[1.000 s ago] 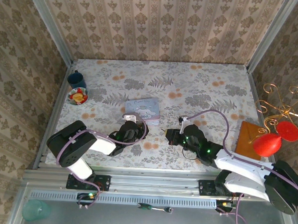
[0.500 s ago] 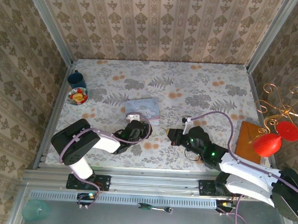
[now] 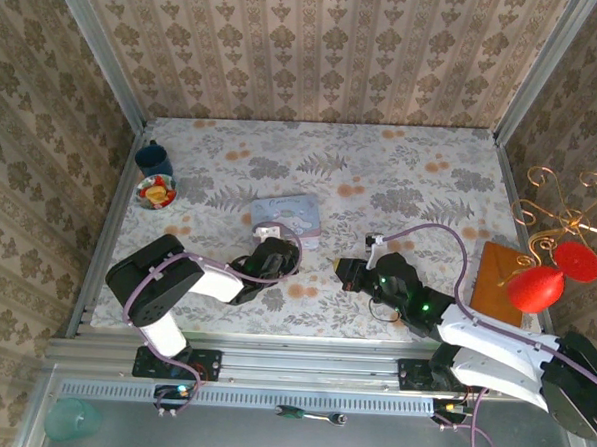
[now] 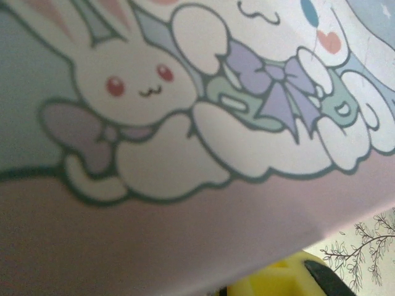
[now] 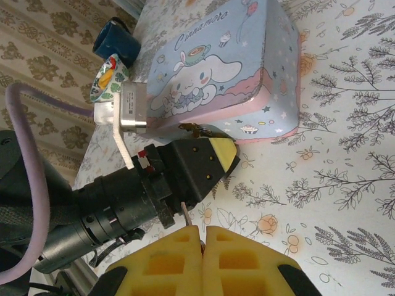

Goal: Unlock the padlock with the key

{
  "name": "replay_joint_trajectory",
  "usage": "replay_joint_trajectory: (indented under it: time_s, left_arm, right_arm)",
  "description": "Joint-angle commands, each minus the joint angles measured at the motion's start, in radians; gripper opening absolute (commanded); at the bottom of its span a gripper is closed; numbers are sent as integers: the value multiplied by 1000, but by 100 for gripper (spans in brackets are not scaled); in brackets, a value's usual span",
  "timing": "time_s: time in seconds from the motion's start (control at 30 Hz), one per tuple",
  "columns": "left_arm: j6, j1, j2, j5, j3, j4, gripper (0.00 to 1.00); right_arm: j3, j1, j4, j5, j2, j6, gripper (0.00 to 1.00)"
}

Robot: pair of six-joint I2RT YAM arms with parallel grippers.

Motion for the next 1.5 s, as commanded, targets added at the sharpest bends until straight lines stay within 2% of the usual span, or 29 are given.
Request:
replay_joint_trajectory:
  time_s: [0.0,0.1,0.33,0.57,0.83,1.13,1.47]
  left_arm:
    - [-31,12,-17,55,5,-48,18]
    - [-49,36,-36,132,13,-45,17]
    - [-55,88,-145,217,20,-160,16]
    - [-106,145,-174,309,22,-139,15]
    - [-165,172,-177,358,13,-45,13]
    - [-195,208,-186,393,5,10,10]
    - [-227,220,-205,433,0,23,9]
  right_arm:
    - [-40,-34,79,-29,20,59,0]
    - [-56,-109,119,-113,54,91,0]
    - [-23,-127,147,-178,130,92,0]
    - [-22,-134,397,-265,300,200,0]
    - [-3,-135,467,-250,389,283,0]
    - [-10,-134,660,-248,554,418,0]
    - [5,-128,731,-302,649,446,0]
